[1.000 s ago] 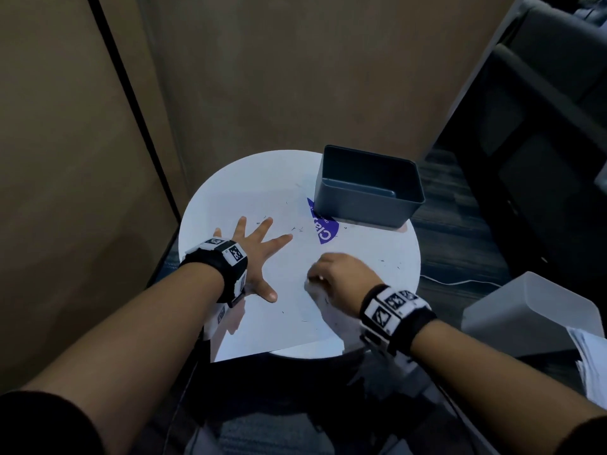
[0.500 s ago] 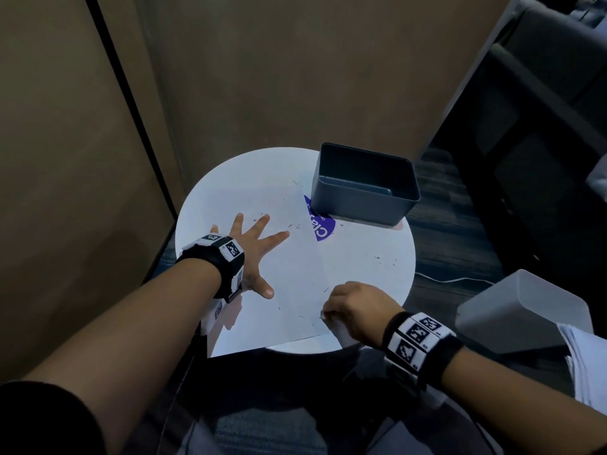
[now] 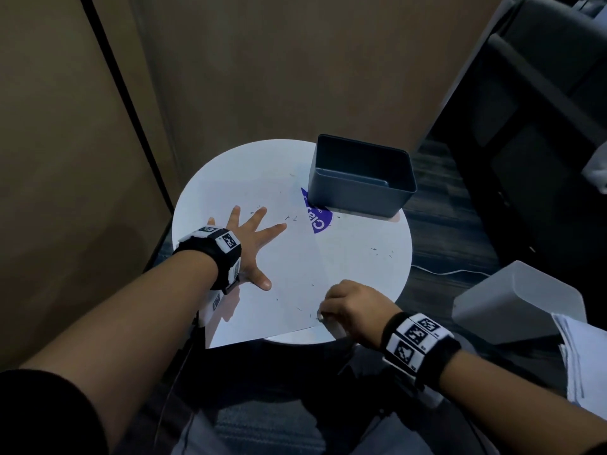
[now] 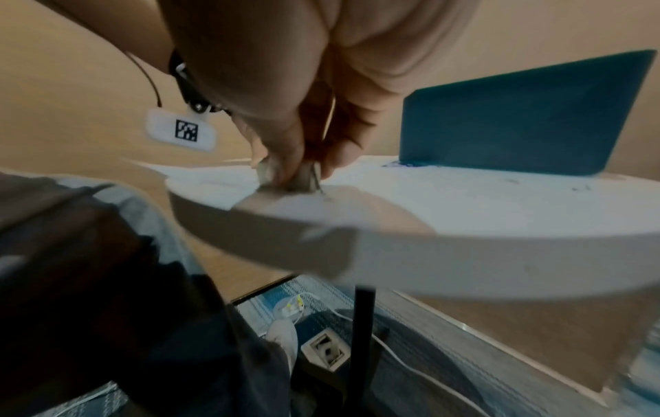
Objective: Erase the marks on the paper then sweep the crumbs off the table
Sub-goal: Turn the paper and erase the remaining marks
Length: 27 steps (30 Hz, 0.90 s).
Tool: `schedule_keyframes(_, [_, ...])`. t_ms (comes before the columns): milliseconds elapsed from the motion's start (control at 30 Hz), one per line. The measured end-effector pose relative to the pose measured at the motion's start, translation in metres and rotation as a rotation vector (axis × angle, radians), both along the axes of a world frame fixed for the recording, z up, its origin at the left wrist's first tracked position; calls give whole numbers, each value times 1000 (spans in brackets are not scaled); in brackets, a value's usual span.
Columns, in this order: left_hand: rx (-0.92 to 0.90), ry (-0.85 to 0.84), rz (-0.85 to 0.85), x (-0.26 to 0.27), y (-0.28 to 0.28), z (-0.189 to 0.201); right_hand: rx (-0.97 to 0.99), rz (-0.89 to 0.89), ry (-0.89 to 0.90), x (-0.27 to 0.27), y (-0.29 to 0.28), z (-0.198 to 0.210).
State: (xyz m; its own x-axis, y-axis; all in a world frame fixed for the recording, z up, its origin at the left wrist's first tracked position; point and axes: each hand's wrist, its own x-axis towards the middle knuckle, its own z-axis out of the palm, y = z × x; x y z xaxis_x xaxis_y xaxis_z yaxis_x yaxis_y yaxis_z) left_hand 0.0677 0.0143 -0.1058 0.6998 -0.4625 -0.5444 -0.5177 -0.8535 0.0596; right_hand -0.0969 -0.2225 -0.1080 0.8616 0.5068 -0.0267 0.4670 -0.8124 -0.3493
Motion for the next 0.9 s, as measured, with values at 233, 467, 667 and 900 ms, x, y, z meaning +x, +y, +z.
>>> schedule_keyframes(233, [11,-15,22,-3,-6,5,11,-55,-24,38,39,3])
schedule_keyframes(467, [12,-9,25,-4,-2,3,52,104,-60,0,28,-8])
schedule_keyframes(667, [20,-39,-7,-1,-4,11,75,-54,-24,38,32,18])
schedule_keyframes(900, [-31,-127,-1,-2,7,25,8,-126,20,50,31,5])
